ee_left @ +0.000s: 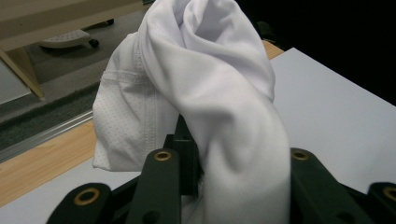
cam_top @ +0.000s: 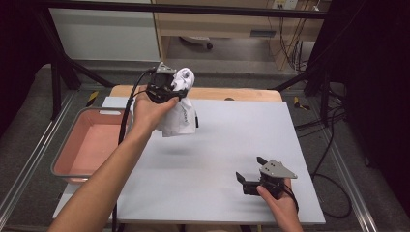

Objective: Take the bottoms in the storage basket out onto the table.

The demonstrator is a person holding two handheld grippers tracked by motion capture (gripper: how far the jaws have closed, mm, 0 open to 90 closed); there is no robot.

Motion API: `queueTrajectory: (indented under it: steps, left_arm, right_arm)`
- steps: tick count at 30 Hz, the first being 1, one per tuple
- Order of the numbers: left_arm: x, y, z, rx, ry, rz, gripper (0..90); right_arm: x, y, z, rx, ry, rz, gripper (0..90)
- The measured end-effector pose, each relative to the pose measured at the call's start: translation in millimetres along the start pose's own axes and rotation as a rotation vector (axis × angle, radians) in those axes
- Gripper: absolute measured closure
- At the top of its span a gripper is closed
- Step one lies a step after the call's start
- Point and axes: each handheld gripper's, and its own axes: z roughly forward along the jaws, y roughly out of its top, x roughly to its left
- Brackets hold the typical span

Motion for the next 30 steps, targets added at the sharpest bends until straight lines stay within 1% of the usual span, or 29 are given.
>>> queueTrajectory:
  steps: [1,2,3,4,7,8,10,13,16,17,21,22,24,29,30]
  left_arm:
    - [-3.6,-1.0,3.7,0.009,-0.003,0.005,69.3]
    - [-5.9,-1.3,5.9,0.021,-0.003,0.020,69.3]
    - [-5.9,-1.3,5.9,0.021,-0.003,0.020,69.3]
    - [-8.1,-1.7,7.8,0.024,-0.004,0.026,69.3]
    - [-12.7,-3.3,13.0,0.025,-0.016,0.026,69.3]
    - [-15.2,-4.7,15.7,0.016,-0.027,0.012,69.3]
    - [-17.0,-4.8,16.9,0.013,-0.031,0.011,69.3]
    - [-21.6,-3.8,21.7,0.008,-0.048,0.016,69.3]
    - [-25.1,-3.5,25.8,0.008,-0.054,0.021,69.3]
    - [-26.0,-4.1,27.8,0.011,-0.051,0.029,69.3]
    - [-26.8,-6.3,29.5,0.012,-0.051,0.027,69.2]
    - [-27.1,-8.7,30.7,0.011,-0.058,0.015,69.2]
    - [-27.3,-11.0,33.0,0.019,-0.059,0.013,69.2]
    - [-28.3,-14.3,37.4,0.025,-0.062,0.010,69.2]
    - [-28.8,-15.4,39.4,0.034,-0.064,0.015,69.2]
  right_arm:
    - [-1.4,0.3,0.7,-0.001,-0.008,0.005,6.0]
    - [-1.7,0.5,0.9,-0.003,-0.006,0.014,6.0]
    - [-1.7,0.5,0.9,-0.003,-0.006,0.014,6.0]
    - [-1.7,1.1,1.3,-0.006,-0.007,0.026,6.0]
    - [-1.8,1.4,1.7,-0.007,-0.006,0.018,6.0]
    - [-1.8,1.4,1.6,-0.006,-0.006,0.018,6.0]
    - [-1.7,0.9,1.1,-0.006,-0.004,0.017,6.0]
    - [-1.9,0.5,-0.4,-0.006,-0.006,0.016,6.0]
    - [-3.4,1.3,0.2,-0.010,-0.003,0.020,6.0]
    - [-3.8,1.4,0.8,-0.009,-0.003,0.018,6.0]
    - [-3.3,1.0,2.3,-0.005,-0.004,0.012,6.1]
    - [-2.6,0.8,2.3,-0.003,-0.002,0.012,6.1]
    - [-2.0,0.6,2.5,0.001,-0.001,0.004,6.1]
    - [-2.0,0.6,1.6,-0.001,-0.002,0.012,6.0]
    - [-2.9,0.6,2.3,-0.002,-0.002,0.011,6.0]
